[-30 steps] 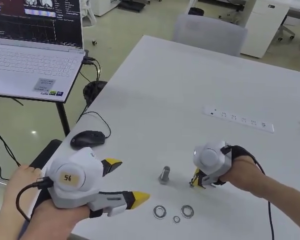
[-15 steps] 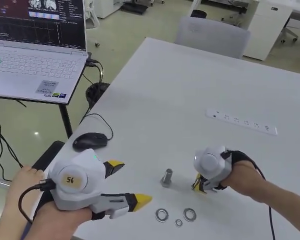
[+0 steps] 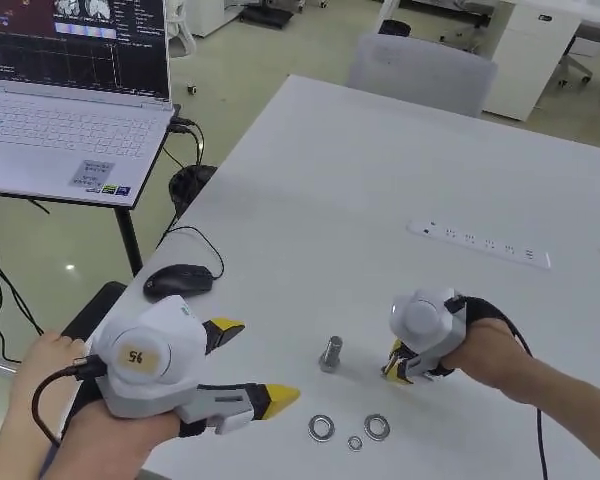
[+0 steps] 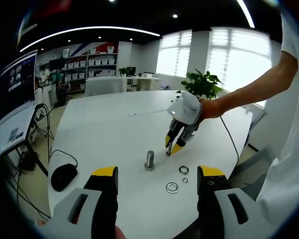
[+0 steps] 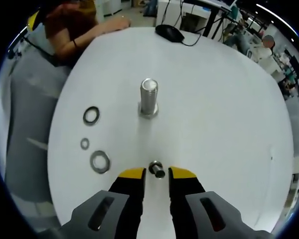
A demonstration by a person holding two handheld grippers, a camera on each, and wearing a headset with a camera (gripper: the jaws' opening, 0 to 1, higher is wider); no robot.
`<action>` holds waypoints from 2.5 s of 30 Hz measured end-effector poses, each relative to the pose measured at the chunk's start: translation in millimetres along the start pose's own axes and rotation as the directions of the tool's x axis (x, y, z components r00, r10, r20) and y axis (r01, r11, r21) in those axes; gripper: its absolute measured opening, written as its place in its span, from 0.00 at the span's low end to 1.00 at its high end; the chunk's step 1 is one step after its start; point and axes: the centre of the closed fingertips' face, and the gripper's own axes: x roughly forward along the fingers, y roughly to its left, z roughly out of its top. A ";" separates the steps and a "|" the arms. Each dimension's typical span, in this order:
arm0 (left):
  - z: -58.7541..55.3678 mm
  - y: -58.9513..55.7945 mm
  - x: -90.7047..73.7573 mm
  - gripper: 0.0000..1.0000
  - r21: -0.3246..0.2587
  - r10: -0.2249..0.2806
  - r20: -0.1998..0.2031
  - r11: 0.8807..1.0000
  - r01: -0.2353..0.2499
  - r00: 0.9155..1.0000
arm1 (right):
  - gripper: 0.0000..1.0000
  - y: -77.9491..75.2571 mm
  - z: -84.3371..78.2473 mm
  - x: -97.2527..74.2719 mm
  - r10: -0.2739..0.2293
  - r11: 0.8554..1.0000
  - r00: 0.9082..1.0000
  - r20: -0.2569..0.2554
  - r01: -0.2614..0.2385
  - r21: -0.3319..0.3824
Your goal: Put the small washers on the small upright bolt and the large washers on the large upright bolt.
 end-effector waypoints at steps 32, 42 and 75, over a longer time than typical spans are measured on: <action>7.8 -8.8 2.2 0.64 0.019 -0.019 0.008 1.000 0.019 1.000 | 0.27 -1.8 -0.6 -81.6 -0.166 0.946 0.948 0.273 0.075 0.315; 6.1 -10.0 1.9 0.64 0.018 -0.022 0.003 1.000 0.021 1.000 | 0.29 27.2 -9.4 -79.0 -0.162 0.924 0.931 0.327 0.026 0.382; 1.7 -8.8 -1.3 0.63 0.013 -0.014 -0.002 1.000 0.014 1.000 | 0.29 120.4 20.3 -7.1 0.068 0.969 0.958 0.277 -0.130 0.209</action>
